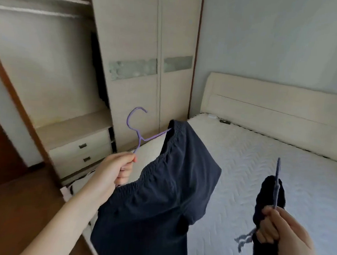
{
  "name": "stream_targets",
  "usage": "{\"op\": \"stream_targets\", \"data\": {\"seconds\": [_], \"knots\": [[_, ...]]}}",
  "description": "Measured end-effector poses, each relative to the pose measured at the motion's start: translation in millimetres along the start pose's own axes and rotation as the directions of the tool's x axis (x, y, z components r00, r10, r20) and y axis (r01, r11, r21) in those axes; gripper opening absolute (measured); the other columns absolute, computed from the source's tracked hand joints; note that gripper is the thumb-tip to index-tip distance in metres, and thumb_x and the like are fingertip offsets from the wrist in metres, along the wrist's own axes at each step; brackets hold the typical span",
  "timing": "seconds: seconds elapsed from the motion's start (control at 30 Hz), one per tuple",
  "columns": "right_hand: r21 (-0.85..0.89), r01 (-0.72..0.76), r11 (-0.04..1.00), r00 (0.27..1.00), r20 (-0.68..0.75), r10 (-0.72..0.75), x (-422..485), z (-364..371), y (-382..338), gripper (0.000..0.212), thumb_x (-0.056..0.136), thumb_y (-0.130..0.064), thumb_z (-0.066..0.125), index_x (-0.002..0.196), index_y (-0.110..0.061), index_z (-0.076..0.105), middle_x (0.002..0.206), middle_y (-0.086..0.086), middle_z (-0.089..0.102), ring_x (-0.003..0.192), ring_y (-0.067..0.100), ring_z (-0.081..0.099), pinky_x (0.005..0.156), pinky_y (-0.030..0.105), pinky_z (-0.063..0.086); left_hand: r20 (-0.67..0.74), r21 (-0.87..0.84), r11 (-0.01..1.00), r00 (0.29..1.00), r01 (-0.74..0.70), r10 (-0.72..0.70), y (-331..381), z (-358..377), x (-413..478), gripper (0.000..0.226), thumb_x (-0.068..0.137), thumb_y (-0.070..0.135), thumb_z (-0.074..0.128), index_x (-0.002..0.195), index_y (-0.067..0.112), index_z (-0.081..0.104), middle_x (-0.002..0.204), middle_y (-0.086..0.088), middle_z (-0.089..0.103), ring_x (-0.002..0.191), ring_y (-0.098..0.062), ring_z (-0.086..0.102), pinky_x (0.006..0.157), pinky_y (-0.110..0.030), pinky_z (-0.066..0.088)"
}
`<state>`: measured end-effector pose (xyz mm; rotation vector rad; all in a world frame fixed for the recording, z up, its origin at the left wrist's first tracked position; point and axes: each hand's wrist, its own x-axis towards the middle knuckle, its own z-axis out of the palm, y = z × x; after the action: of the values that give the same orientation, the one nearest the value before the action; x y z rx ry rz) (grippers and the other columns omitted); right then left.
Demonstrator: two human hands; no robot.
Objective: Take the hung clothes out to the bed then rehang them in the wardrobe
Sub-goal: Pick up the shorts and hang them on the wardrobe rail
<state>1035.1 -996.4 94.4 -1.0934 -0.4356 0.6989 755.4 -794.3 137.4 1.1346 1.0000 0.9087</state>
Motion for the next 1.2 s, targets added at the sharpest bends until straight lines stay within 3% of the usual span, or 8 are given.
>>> {"op": "stream_targets", "data": {"seconds": [0.3,0.4,0.47,0.53,0.67,0.97,1.1,1.2], "knots": [[0.026,-0.163,0.986,0.932,0.331,0.146,-50,211,120,0.031,0.095,0.003,0.036,0.071,0.007,0.054,0.046,0.003,0.008,0.028,0.009,0.016,0.041,0.022,0.013,-0.251,0.007,0.998,0.966,0.067,-0.063,-6,-214,-66,0.018,0.096,0.010,0.042,0.081,0.007,0.051,0.055,0.003,0.023,0.043,-0.009,0.017,0.040,-0.020,0.010],[0.107,-0.306,0.946,0.814,0.544,0.202,-73,286,158,0.025,0.087,-0.002,0.047,0.067,0.008,0.059,0.054,0.008,0.006,0.040,0.013,0.010,0.038,0.017,0.025,-0.373,-0.023,0.983,0.910,0.183,-0.178,-13,-289,-82,0.017,0.092,0.008,0.041,0.077,0.009,0.049,0.051,0.003,0.025,0.040,-0.010,0.018,0.042,-0.020,0.010],[0.170,-0.546,0.820,0.636,0.722,0.273,-88,343,182,0.020,0.084,0.002,0.049,0.082,0.021,0.057,0.056,0.006,0.019,0.050,0.018,0.022,0.049,0.028,0.035,-0.416,-0.063,0.969,0.876,0.239,-0.243,-15,-339,-89,0.022,0.090,0.007,0.038,0.072,0.011,0.049,0.049,0.004,0.025,0.038,-0.009,0.018,0.039,-0.017,0.012],[0.114,-0.494,0.862,0.585,0.776,0.234,-101,393,194,0.022,0.085,0.004,0.047,0.092,0.023,0.056,0.061,0.006,0.036,0.054,0.020,0.031,0.054,0.035,0.035,-0.446,-0.114,0.953,0.843,0.279,-0.300,-14,-388,-96,0.027,0.092,0.006,0.034,0.071,0.010,0.050,0.046,0.004,0.026,0.034,-0.008,0.018,0.036,-0.014,0.012],[-0.117,-0.386,0.915,0.563,0.756,0.334,-118,478,210,0.021,0.073,-0.011,0.058,0.076,0.010,0.054,0.038,0.000,0.023,0.026,0.010,0.022,0.029,0.020,0.026,-0.510,-0.156,0.959,0.812,0.236,-0.283,-15,-472,-108,0.027,0.097,0.007,0.036,0.075,0.006,0.052,0.045,0.004,0.026,0.031,-0.007,0.019,0.036,-0.012,0.014],[-0.177,-0.407,0.896,0.480,0.793,0.375,-84,652,317,0.021,0.080,-0.013,0.054,0.079,0.008,0.049,0.041,0.001,0.025,0.029,0.011,0.024,0.031,0.019,0.029,-0.744,-0.160,0.982,0.643,0.096,-0.184,-30,-608,-57,0.031,0.099,0.014,0.044,0.073,0.001,0.056,0.046,0.003,0.025,0.036,-0.006,0.018,0.043,-0.009,0.016],[-0.150,-0.491,0.858,0.381,0.849,0.367,-33,739,373,0.038,0.059,-0.024,0.070,0.076,0.006,0.054,0.040,0.001,0.027,0.027,0.012,0.027,0.033,0.019,0.033,-0.802,-0.122,0.988,0.577,0.095,-0.154,-8,-669,16,0.030,0.098,0.011,0.045,0.074,-0.001,0.058,0.044,0.003,0.028,0.033,-0.006,0.020,0.042,-0.010,0.018],[-0.109,-0.619,0.778,0.279,0.895,0.347,11,805,401,0.026,0.077,-0.015,0.069,0.081,0.008,0.059,0.042,0.005,0.039,0.030,0.017,0.040,0.037,0.024,0.042,-0.802,-0.095,0.992,0.583,0.088,-0.128,25,-710,80,0.030,0.098,0.010,0.045,0.073,-0.001,0.057,0.043,0.002,0.029,0.031,-0.005,0.020,0.041,-0.009,0.017]]}}
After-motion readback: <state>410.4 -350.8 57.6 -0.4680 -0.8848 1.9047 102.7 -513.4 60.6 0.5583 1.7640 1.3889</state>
